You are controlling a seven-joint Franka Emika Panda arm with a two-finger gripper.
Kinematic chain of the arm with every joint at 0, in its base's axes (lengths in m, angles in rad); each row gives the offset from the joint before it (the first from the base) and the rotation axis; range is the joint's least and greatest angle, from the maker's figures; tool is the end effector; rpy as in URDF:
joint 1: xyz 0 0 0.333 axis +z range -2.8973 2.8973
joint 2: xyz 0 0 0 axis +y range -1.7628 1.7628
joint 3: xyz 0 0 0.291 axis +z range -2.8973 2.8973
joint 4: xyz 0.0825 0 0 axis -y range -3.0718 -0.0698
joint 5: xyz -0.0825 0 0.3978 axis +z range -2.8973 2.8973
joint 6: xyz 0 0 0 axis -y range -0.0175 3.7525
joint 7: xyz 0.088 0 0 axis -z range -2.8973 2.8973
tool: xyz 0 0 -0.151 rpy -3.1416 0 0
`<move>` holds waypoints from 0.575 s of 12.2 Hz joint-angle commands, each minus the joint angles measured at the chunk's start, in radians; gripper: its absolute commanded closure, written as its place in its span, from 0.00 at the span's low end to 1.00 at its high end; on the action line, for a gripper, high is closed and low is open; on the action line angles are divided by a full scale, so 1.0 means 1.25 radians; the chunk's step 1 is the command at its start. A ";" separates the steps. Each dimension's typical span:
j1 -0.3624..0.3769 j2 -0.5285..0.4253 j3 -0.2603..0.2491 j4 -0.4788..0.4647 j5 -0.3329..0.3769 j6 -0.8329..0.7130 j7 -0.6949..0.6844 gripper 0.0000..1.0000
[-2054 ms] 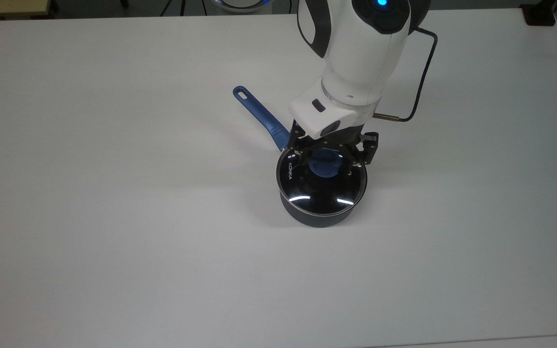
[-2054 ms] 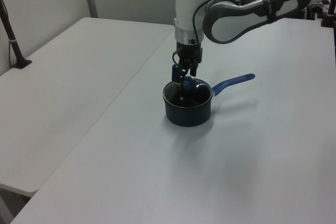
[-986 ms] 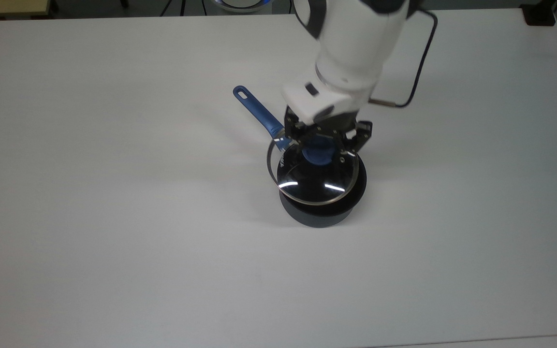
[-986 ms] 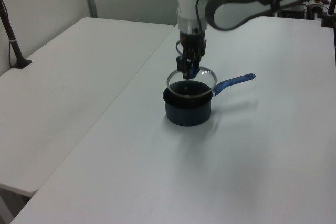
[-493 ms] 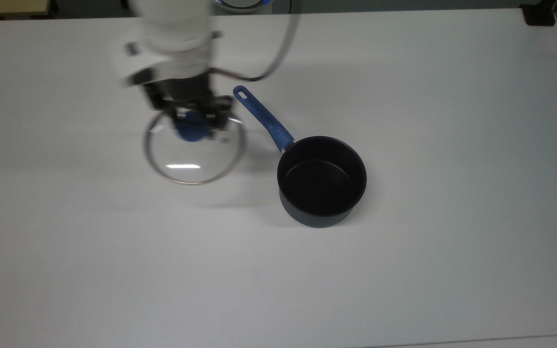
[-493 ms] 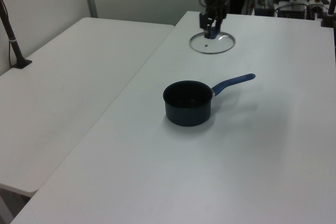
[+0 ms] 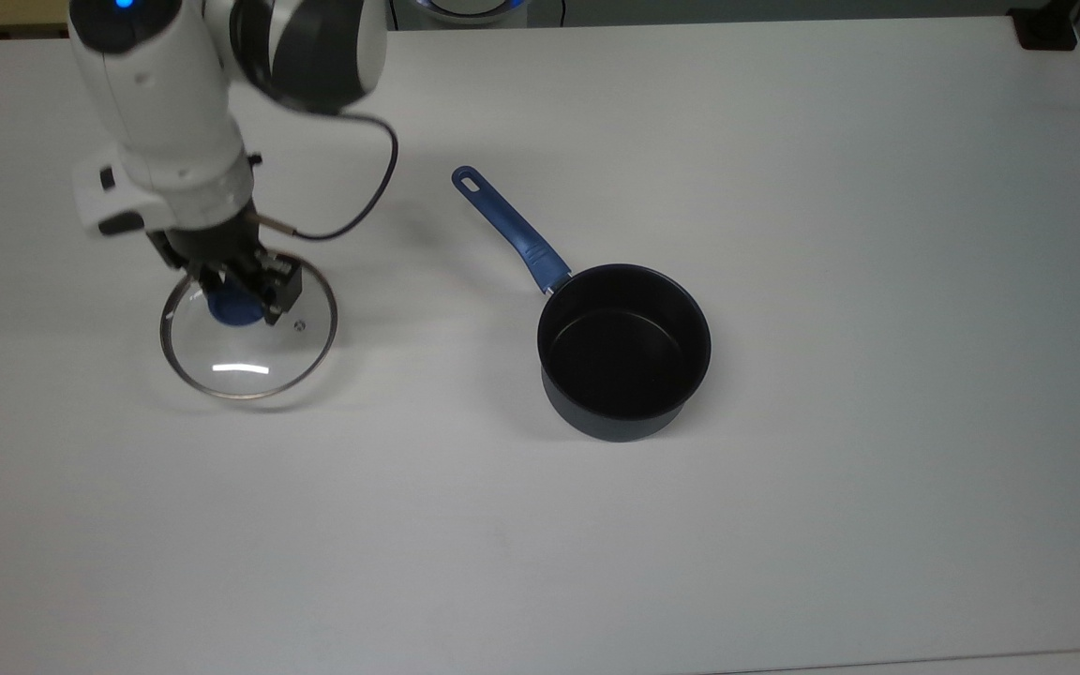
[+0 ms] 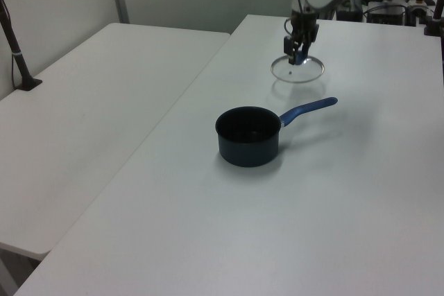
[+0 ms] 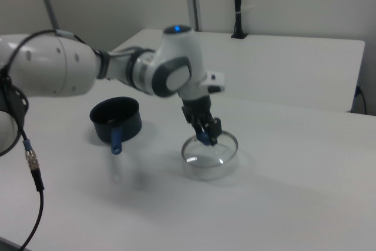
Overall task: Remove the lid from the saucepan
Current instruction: 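Lift the glass lid off the pan and carry it beside the pan, then lower the held lid onto the table beside the saucepan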
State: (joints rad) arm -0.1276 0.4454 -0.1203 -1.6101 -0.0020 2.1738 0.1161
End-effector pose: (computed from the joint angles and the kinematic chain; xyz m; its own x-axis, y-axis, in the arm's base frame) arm 0.6759 -0.1641 0.3101 0.9333 -0.3361 0.1260 -0.3433 -0.9384 0.0391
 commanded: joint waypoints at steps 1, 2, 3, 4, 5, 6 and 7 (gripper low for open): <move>-0.017 -0.008 0.005 -0.078 0.018 0.082 -0.054 0.65; -0.017 -0.002 0.005 -0.077 0.033 0.082 -0.054 0.64; -0.018 0.001 0.005 -0.077 0.050 0.085 -0.055 0.58; -0.022 0.007 0.005 -0.077 0.057 0.085 -0.055 0.46; -0.023 0.008 0.005 -0.077 0.057 0.085 -0.054 0.31; -0.023 0.008 0.005 -0.077 0.057 0.082 -0.051 0.08; -0.023 0.007 0.005 -0.075 0.057 0.077 -0.049 0.00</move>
State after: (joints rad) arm -0.1495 0.4735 -0.1200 -1.6777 0.0469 2.2575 0.0793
